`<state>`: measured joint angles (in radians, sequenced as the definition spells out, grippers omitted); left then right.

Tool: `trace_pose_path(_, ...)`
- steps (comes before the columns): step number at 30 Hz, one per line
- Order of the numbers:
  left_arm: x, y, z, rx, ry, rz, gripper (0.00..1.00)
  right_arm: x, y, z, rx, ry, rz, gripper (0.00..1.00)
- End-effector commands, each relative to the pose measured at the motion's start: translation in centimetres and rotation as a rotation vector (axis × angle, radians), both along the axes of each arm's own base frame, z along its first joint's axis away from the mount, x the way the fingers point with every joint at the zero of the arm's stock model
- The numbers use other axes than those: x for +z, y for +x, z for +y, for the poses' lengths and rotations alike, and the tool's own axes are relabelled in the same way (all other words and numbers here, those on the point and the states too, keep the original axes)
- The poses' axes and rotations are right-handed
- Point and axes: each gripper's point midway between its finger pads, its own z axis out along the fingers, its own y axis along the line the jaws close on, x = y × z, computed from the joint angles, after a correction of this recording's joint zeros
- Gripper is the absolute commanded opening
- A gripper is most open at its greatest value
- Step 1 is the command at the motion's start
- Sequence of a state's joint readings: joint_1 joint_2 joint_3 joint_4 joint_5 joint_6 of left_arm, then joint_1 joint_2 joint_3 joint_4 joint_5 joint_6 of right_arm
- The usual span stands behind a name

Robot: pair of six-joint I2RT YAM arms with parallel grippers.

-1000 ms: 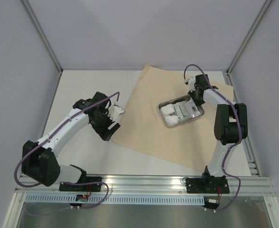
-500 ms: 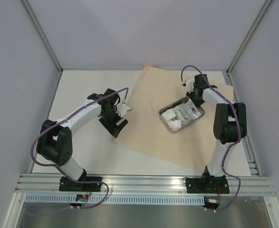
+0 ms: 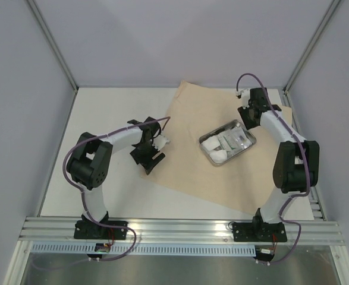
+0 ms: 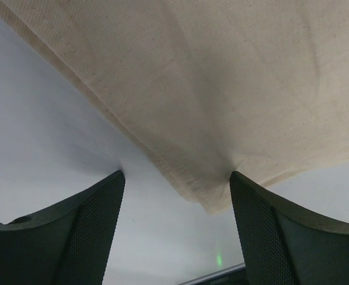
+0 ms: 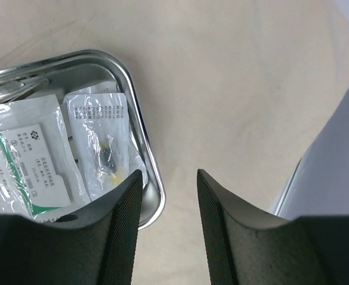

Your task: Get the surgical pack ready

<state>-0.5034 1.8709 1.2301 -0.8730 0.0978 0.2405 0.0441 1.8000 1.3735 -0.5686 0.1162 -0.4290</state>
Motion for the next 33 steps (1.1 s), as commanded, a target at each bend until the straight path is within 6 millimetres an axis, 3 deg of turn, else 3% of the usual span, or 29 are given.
trace_pose_path(1,-1.7,0.6,-0.6,0.009,0.027,-0.004,0.8,5.3,0.5,-0.5,-0.084,0.023,-0.147,0.44)
trace_pose_path(5,-3.0,-0.4,-0.9,-0.058,0.084,0.011,0.59,8.8,-0.4,-0.7,-0.14,0.051,-0.252,0.44)
trace_pose_path(8,-3.4,-0.6,-1.5,-0.057,0.061,0.031,0.35,10.5,-1.0,-0.6,-0.17,0.085,-0.317,0.45)
trace_pose_path(10,-3.9,-0.9,-1.5,-0.061,0.067,0.047,0.0,11.0,-1.3,-0.1,-0.185,0.132,-0.334,0.45)
trace_pose_path(13,-4.6,-1.5,-1.0,-0.082,0.073,0.063,0.0,11.9,-2.3,0.4,-0.195,0.183,-0.358,0.45)
trace_pose_path(16,-3.5,-1.2,-1.2,-0.091,0.055,0.041,0.0,12.1,-3.0,0.4,-0.228,0.205,-0.37,0.45)
trace_pose_path(18,-1.8,0.1,-0.5,-0.101,0.082,-0.044,0.0,12.1,-3.4,0.5,-0.238,0.217,-0.371,0.45)
trace_pose_path(20,0.4,2.3,1.3,-0.089,0.139,-0.163,0.0,12.1,-3.8,0.6,-0.264,0.238,-0.369,0.46)
trace_pose_path(23,3.2,4.1,3.9,-0.012,0.136,-0.201,0.0,11.5,-4.2,1.0,-0.293,0.279,-0.341,0.46)
trace_pose_path(25,3.8,4.6,4.7,-0.001,0.138,-0.212,0.0,11.2,-4.3,1.4,-0.284,0.296,-0.324,0.46)
trace_pose_path(29,4.9,6.1,9.9,0.101,0.193,-0.219,0.0,10.0,-4.7,2.4,-0.273,0.344,-0.276,0.46)
trace_pose_path(33,7.0,8.0,13.5,0.156,0.232,-0.255,0.0,8.9,-5.3,4.4,-0.253,0.444,-0.21,0.45)
